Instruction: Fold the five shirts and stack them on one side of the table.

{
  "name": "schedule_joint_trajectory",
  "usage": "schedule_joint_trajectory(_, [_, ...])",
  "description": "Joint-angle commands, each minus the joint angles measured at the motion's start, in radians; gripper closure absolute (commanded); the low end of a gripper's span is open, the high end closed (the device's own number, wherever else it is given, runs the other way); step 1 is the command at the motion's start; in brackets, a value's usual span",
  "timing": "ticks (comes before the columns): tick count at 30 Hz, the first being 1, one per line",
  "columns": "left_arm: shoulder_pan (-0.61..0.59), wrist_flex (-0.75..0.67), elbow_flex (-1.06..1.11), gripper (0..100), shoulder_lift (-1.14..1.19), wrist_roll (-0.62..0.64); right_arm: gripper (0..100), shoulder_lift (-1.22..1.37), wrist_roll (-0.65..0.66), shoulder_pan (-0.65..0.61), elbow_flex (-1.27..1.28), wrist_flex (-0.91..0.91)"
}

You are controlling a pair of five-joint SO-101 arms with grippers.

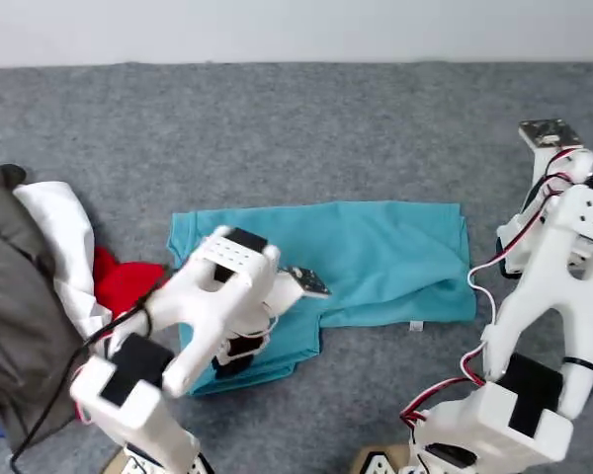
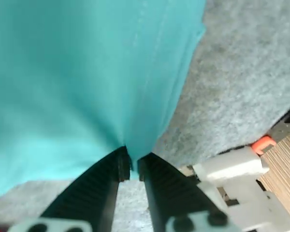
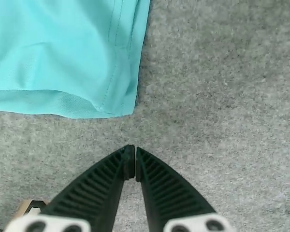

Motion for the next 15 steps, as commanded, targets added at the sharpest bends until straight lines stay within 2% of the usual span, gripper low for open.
schedule_joint_trajectory(1, [-0.023, 0.066, -0.022, 98, -0.138, -0.025, 99.0, -0.058, -0.003, 0.005, -0.011, 0.042])
schedule_joint_trajectory(9, [-0.015, 0.091, -0.021, 98, -0.163, -0.023, 99.0, -0.058, -0.003, 0.005, -0.011, 0.042])
schedule_joint_trajectory(15, [-0.015, 0.054, -0.019, 88, -0.161, -0.018, 99.0, -0.058, -0.003, 0.005, -0.011, 0.044])
